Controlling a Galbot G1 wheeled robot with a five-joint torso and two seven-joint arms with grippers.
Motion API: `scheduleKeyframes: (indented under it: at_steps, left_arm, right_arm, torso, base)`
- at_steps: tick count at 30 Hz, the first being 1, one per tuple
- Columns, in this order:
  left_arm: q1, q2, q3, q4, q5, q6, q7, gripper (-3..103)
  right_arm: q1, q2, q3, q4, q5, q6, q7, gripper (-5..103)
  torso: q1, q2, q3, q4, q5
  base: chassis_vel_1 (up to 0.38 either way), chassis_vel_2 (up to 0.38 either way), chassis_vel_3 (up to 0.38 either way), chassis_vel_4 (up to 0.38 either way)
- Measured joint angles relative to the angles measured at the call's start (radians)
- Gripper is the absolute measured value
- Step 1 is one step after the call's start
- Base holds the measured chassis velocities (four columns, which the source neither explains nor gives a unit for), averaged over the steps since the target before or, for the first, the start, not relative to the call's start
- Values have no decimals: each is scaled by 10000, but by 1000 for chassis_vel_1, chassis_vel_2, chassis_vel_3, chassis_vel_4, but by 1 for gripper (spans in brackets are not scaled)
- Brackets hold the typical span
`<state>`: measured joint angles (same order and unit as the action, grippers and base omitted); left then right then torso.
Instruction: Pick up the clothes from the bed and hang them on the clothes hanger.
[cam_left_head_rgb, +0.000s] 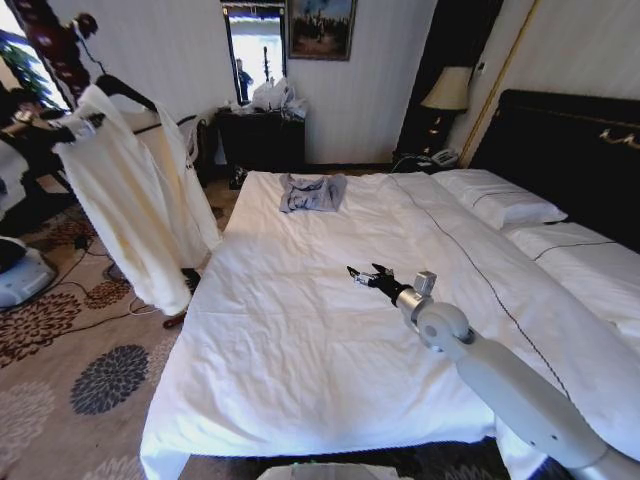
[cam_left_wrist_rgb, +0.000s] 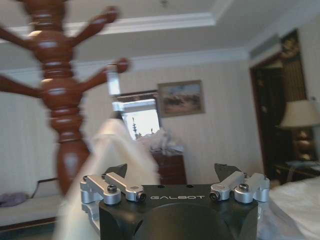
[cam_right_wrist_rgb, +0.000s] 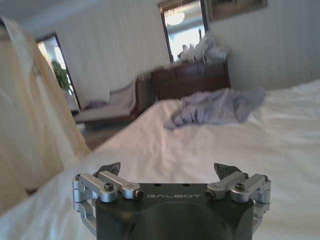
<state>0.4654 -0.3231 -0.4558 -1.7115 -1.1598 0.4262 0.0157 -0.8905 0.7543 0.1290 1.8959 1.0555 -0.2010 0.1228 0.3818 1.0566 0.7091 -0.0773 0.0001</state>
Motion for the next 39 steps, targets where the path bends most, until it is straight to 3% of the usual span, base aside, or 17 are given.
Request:
scheduleKeyframes:
  at_steps: [4,6,7,8,9,11,12,14,16,19,21,22,24,27,28,32,39]
  left_arm:
    - [356,-474,3,-1569,-888,285,-1388,100]
    - [802,-709,20,-2300,-1496,396,-2841,100]
    - [802,-709,20,-2300,-1496,396,-2841,100]
    - [1128,-840,7,-2650,-1616,369,-3448,100]
    - [1840,-1147,-18,-3064,-1381,200,-4074,100]
    - [2735,-1626,-21,-3335,-302,-127,-4238,100]
    - [2735,-1626,-21,-3335,-302,-127,-4238,100]
    - [4382,-2250,-748,-3799,1411,-809,-4160,100]
    - [6300,-2994,-1603,-4239,2372,-1335,-4066,100]
    - [7759,-3721,-2249,-4480,3060,-1729,-3974,100]
    - [9530,-5031,-2751,-4680,3980,-2305,-3613,100]
    - [9530,-5031,-2751,-4680,3980,-2305,-3613,100]
    - [10518,-6135,-2856,-4689,5038,-2823,-3087,100]
    - [11451,-7593,-2775,-4518,6825,-4112,-2126,100]
    - [11451,-7593,-2775,-4518,6825,-4112,-2126,100]
    - [12113,-9068,-2423,-4678,7831,-5364,-986,100]
    - [12356,-9752,-2324,-4759,8407,-5923,-315,100]
  right_arm:
    - [-511,19,1047,118,110,448,-256,100]
    - [-742,39,1615,218,197,638,-278,100]
    - [-742,39,1615,218,197,638,-278,100]
    - [-995,76,2083,306,171,772,-302,100]
    - [-1624,170,2992,553,37,1118,-363,100]
    - [-2730,375,4205,949,-249,1795,-392,100]
    - [-2730,375,4205,949,-249,1795,-392,100]
    - [-4391,971,5658,1387,-1034,2675,-544,100]
    - [-5341,1532,6485,1614,-1910,3252,-845,100]
    - [-5982,2042,6943,1770,-2752,3655,-1041,100]
    - [-6972,3195,7281,1913,-3975,4336,-1429,100]
    - [-6972,3195,7281,1913,-3975,4336,-1429,100]
    - [-7538,4226,7304,1972,-4643,4769,-1662,100]
    - [-8088,5512,7094,1916,-5608,5613,-1923,100]
    - [-8088,5512,7094,1916,-5608,5613,-1923,100]
    - [-8382,6497,6959,1996,-6705,6403,-2114,100]
    - [-8388,6804,7079,2098,-7179,6589,-2349,100]
  torso:
    - [-1,0,-1,-15,5]
    - [0,0,0,-8,4]
    - [0,0,0,-8,4]
    - [2,0,0,1,5]
    - [2,0,0,6,5]
    - [1,0,0,0,-7]
    - [1,0,0,0,-7]
    - [1,0,-1,-25,6]
    - [0,1,-2,-9,9]
    - [0,2,-1,0,-12]
    - [-1,2,-3,5,-5]
    - [-1,2,-3,5,-5]
    - [-4,3,-4,-3,4]
    - [-3,3,-3,-4,-1]
    - [-3,3,-3,-4,-1]
    - [-3,3,-2,-5,3]
    - [-1,2,0,-5,0]
  base:
    - [0,0,0,0]
    - [0,0,0,0]
    - [0,0,0,0]
    - [0,0,0,0]
    - [0,0,0,0]
    - [0,0,0,0]
    - [0,0,0,0]
    - [0,0,0,0]
    - [0,0,0,0]
    - [0,0,0,0]
    - [0,0,0,0]
    - [0,0,0,0]
    - [0,0,0,0]
    - [0,0,0,0]
    - [0,0,0,0]
    - [0,0,0,0]
    - [0,0,0,0]
